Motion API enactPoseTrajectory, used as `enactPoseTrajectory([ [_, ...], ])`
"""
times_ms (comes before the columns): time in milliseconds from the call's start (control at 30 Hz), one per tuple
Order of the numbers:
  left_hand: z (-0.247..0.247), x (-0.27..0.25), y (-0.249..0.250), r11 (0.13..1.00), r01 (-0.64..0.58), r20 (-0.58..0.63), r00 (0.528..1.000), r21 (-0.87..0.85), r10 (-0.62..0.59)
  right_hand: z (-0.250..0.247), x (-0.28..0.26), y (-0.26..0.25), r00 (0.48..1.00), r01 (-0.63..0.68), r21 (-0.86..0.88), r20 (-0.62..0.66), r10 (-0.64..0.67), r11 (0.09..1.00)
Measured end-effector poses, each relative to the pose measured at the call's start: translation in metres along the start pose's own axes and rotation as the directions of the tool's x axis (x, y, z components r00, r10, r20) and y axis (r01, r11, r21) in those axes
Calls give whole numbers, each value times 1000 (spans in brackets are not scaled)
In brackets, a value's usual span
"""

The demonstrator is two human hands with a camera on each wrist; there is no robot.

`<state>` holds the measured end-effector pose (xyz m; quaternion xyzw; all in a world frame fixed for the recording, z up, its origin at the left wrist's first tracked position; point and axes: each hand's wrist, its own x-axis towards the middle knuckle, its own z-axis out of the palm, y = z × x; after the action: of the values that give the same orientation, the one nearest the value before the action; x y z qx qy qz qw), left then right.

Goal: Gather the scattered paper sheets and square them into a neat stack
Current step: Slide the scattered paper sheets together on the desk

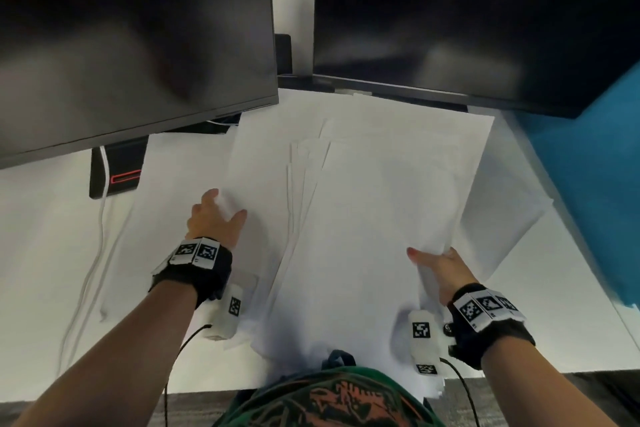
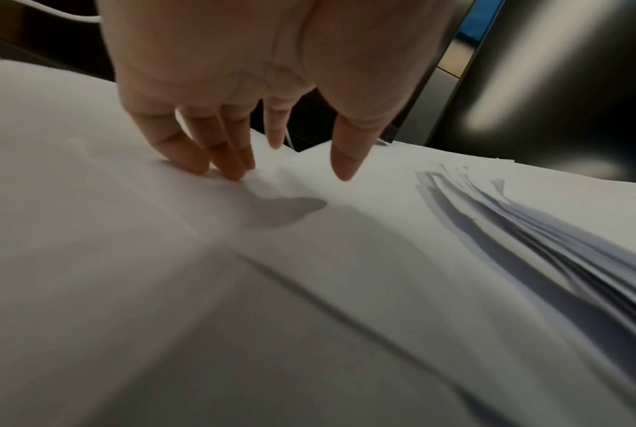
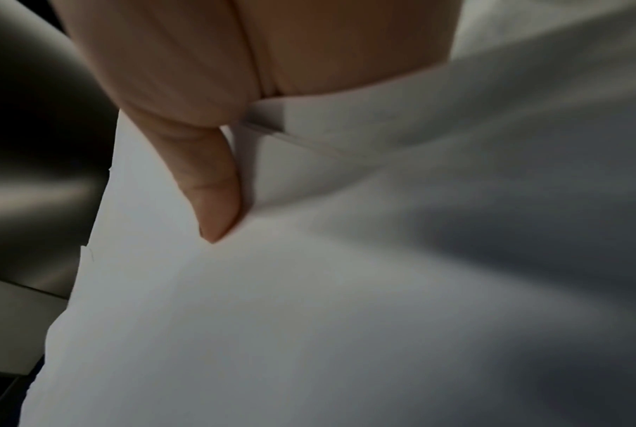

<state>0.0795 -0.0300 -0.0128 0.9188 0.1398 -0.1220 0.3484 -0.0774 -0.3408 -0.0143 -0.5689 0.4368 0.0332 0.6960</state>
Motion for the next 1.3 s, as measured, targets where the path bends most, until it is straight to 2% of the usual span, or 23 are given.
enactPoseTrajectory([
  [100,-2,-4,-1,999,25,96,995,-42,-21,4,1,-1,1000,12,26,29,-12,1000],
  [167,-4,-9,0,996,-53,170,983,-70,64,5,2,-2,999,14,45,39,-16,999],
  [233,-5,-18,4,979,-82,257,958,-184,129,4,8,2,999,14,58,44,-17,998],
  [300,-4,-27,6,952,-52,351,922,-302,162,6,9,3,996,32,69,76,-37,997],
  [400,1,-36,7,924,-27,439,875,-382,207,9,1,-1,989,63,88,125,-74,994],
  [467,3,-40,7,911,-34,466,851,-410,242,7,-2,-3,985,81,97,144,-94,992],
  [633,0,-43,14,825,50,447,858,-563,253,-3,-2,-1,968,120,154,201,-150,981],
  [733,5,-42,18,870,-74,429,848,-487,312,-9,2,2,961,109,171,235,-148,979],
  [800,7,-44,19,881,-105,474,810,-462,345,-12,1,3,957,103,181,252,-147,978],
  [933,8,-48,13,888,-138,615,674,-438,408,-14,-6,1,947,79,190,293,-134,979],
  [1033,12,-49,15,901,-165,654,637,-401,408,-8,-10,-3,941,79,154,313,-125,985],
  [1100,15,-51,20,893,-196,633,646,-404,428,-7,-12,-4,940,82,148,317,-126,986],
  [1167,15,-51,24,875,-201,561,699,-440,443,-9,-12,-3,948,62,178,296,-113,982],
  [1233,13,-55,31,847,-142,499,754,-512,428,-12,-12,-2,961,45,214,256,-101,976],
  [1300,15,-63,40,830,-75,527,740,-552,417,-10,-12,-1,970,60,180,222,-100,982],
])
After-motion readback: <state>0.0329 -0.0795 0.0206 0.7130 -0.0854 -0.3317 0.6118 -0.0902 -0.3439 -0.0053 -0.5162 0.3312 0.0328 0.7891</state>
